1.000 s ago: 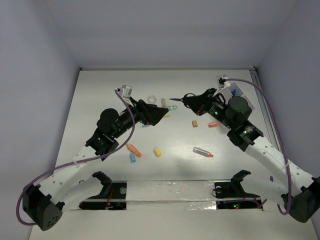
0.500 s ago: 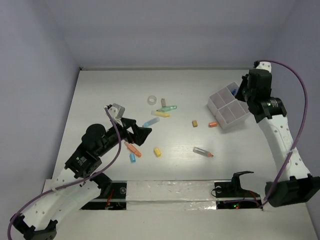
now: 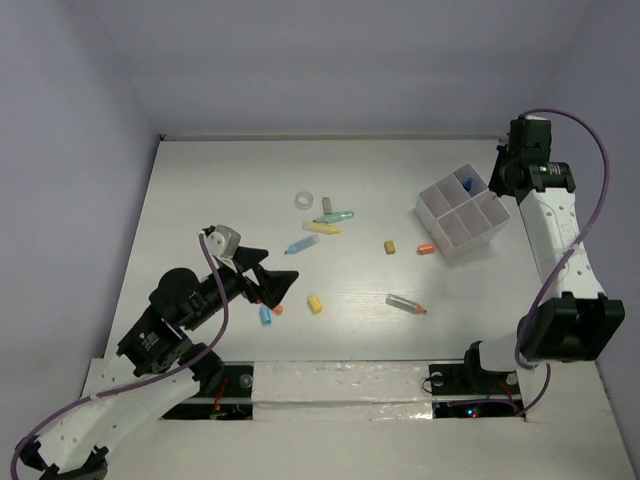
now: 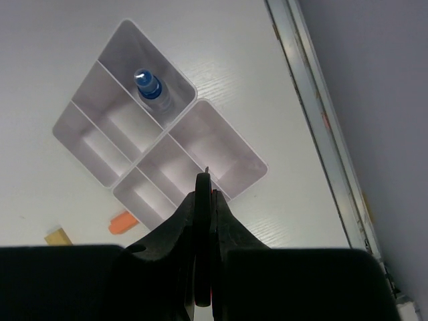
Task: Sort the stationery into containers
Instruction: Place the scissors in the storage box.
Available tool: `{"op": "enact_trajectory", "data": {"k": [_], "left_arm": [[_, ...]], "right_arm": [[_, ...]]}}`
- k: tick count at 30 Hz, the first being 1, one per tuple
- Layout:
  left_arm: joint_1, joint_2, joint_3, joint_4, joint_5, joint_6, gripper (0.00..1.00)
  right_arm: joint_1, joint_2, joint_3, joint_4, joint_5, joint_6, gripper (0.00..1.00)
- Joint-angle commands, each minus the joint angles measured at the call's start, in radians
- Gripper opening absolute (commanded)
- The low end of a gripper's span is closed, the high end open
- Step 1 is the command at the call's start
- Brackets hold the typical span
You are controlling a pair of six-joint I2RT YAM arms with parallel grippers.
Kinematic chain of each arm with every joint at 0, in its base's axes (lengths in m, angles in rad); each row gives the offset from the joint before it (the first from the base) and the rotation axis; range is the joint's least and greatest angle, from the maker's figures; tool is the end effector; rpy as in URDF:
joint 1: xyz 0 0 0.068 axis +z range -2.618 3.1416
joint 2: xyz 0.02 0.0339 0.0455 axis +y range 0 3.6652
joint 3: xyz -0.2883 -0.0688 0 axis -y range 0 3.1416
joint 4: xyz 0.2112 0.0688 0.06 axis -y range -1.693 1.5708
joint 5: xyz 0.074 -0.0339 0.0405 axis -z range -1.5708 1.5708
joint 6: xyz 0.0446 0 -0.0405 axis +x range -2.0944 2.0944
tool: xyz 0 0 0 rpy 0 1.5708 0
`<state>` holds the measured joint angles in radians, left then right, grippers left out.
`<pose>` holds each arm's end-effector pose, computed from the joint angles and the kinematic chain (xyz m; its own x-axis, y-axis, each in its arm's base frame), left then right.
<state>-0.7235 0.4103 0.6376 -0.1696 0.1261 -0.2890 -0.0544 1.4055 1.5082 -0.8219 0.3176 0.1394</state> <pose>0.0457 -0.0478 0.3414 -0.1726 -0.2248 -0.9590 0.7320 0.6222 -0.2776 0.2629 -0.0283 0.4025 -0.6117 0.1655 -0.7736 0.3749 0.9218 -0.0992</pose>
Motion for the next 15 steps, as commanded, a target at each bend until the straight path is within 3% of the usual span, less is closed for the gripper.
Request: {"op": "enact_trajectory", "data": {"k": [1, 15], "left_arm": [[-0.013, -0.018, 0.002, 0.019, -0.035, 0.010, 0.99], [-0.040, -0.021, 0.000, 0.018, -0.046, 0.007, 0.99]], "right_arm": [[-0.033, 0.030, 0.021, 0.029, -0.061, -0.061, 0.00], [-0.082, 0.167, 0.026, 0.049, -0.163, -0.095, 0.00]]}}
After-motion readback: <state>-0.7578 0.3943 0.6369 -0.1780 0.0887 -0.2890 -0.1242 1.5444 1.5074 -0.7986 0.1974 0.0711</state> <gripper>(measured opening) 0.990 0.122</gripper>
